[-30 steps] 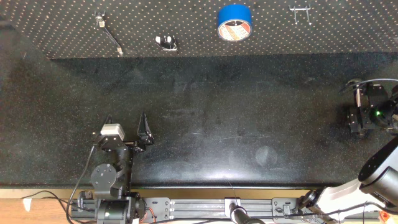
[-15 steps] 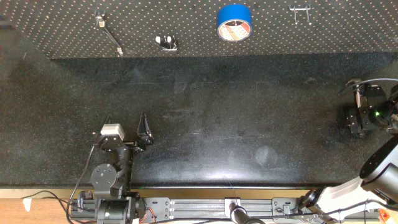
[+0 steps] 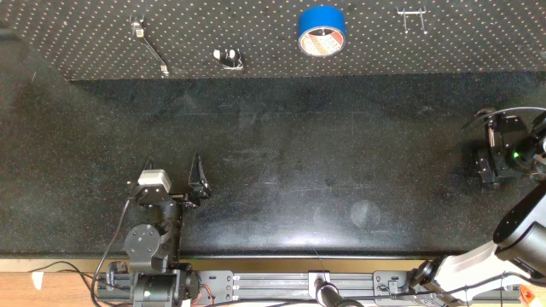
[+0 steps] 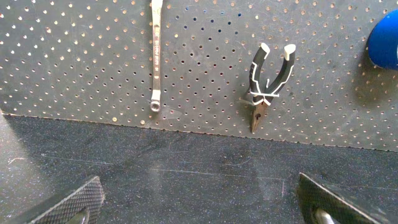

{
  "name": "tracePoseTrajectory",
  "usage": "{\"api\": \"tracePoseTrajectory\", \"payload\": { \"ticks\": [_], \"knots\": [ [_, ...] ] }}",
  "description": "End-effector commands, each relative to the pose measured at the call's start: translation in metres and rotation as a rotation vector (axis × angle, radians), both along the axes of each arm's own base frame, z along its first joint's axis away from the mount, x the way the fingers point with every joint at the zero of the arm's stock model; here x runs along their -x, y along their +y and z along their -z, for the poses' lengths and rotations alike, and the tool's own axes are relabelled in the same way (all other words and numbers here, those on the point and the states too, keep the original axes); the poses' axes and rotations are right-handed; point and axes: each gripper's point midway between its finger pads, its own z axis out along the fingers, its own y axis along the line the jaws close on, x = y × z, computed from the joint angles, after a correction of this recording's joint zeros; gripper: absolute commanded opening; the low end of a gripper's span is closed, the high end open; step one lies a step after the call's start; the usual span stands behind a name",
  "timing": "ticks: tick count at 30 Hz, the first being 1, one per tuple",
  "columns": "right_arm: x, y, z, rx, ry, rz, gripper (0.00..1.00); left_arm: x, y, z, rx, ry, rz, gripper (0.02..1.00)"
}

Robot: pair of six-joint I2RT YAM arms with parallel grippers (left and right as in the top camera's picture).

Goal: Place Tools Onto Pegboard

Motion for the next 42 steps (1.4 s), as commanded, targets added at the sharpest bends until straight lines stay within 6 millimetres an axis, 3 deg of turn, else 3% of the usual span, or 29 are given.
{"api": "tracePoseTrajectory", "payload": {
  "ticks": [1,2,3,5,7,12,15,17,19,21,23,24,26,30,35,42],
  "knots": [
    [0.003,0.003,0.011,-0.014,0.031,-0.025,0.976,0.000,-0.001,0.002,0.006,0.003,0.006,0.996],
    [0.003,0.003,0.011,-0.014,0.031,-0.025,0.978,0.000,-0.001,0.002,0.006,0.003,0.006,0.996],
    [0.003,0.003,0.011,-0.014,0.032,-0.025,0.893,0.000,-0.001,0.002,0.006,0.003,0.006,0.996],
    [0.003,0.003,0.014,-0.016,0.034,-0.024,0.345,0.000,-0.001,0.002,0.006,0.003,0.006,0.996],
    [0.003,0.003,0.015,-0.018,0.036,-0.017,0.080,0.000,-0.001,0.002,0.006,0.003,0.006,0.996],
    [0.003,0.004,0.015,-0.022,0.034,-0.011,0.075,0.000,-0.001,0.002,0.006,0.003,0.006,0.996],
    [-0.020,0.015,0.000,-0.087,-0.109,0.123,0.080,0.000,-0.001,0.002,0.006,0.003,0.006,0.996],
    [-0.044,0.032,-0.043,-0.160,-0.317,0.172,0.075,0.000,-0.001,0.002,0.006,0.003,0.006,0.996],
    [-0.070,0.072,-0.128,-0.301,-0.631,0.132,0.075,0.000,-0.001,0.002,0.006,0.003,0.006,0.996],
    [-0.084,0.104,-0.183,-0.334,-0.804,0.059,0.075,0.000,-0.001,0.002,0.006,0.003,0.006,0.996],
    [-0.094,0.146,-0.225,-0.340,-0.920,-0.044,0.077,0.000,-0.001,0.002,0.006,0.003,0.006,0.996],
    [-0.095,0.167,-0.236,-0.357,-0.944,-0.101,0.075,0.000,-0.001,0.002,0.006,0.003,0.006,0.996],
    [-0.099,0.203,-0.242,-0.397,-0.955,-0.206,0.075,0.000,-0.001,0.002,0.006,0.003,0.006,0.996],
    [-0.106,0.231,-0.225,-0.392,-0.895,-0.268,0.075,0.000,-0.001,0.002,0.006,0.003,0.006,0.996],
    [-0.120,0.218,-0.188,-0.347,-0.793,-0.203,0.075,0.000,-0.001,0.002,0.006,0.003,0.006,0.998],
    [-0.135,0.211,-0.166,-0.324,-0.763,-0.186,0.075,0.000,-0.001,0.002,0.006,0.003,0.006,0.996]
  ]
}}
